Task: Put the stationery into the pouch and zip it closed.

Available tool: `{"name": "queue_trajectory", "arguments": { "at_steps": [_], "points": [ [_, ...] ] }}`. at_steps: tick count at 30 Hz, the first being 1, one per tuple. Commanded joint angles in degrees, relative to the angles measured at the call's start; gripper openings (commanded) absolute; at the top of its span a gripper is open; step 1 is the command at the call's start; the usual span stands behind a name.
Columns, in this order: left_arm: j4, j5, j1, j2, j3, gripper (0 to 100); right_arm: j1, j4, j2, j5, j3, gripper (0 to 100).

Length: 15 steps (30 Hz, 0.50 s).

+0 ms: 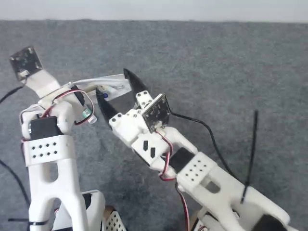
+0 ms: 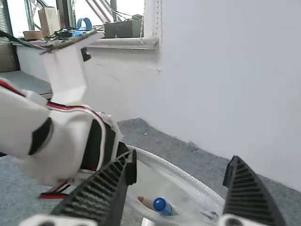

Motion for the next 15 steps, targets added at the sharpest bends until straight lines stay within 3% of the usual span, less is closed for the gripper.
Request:
{"name": "queue_trajectory", "arguments": {
  "at_steps": [1,9,15],
  "points": [
    [-1.05,0.62,-0.09,-0.79,-1.98,1,-1.27,6.37,-7.34,-1.58,-0.44,28.5],
    [2.73,-1.32,-0.53,-0.70,-12.00,1,-5.76,19.12,-14.11,-1.58,-0.09,28.5],
    [3.60,-1.23,-3.87,-0.44,-21.49,1,-6.37,20.79,-14.29,-1.58,0.00,28.5]
  ]
}}
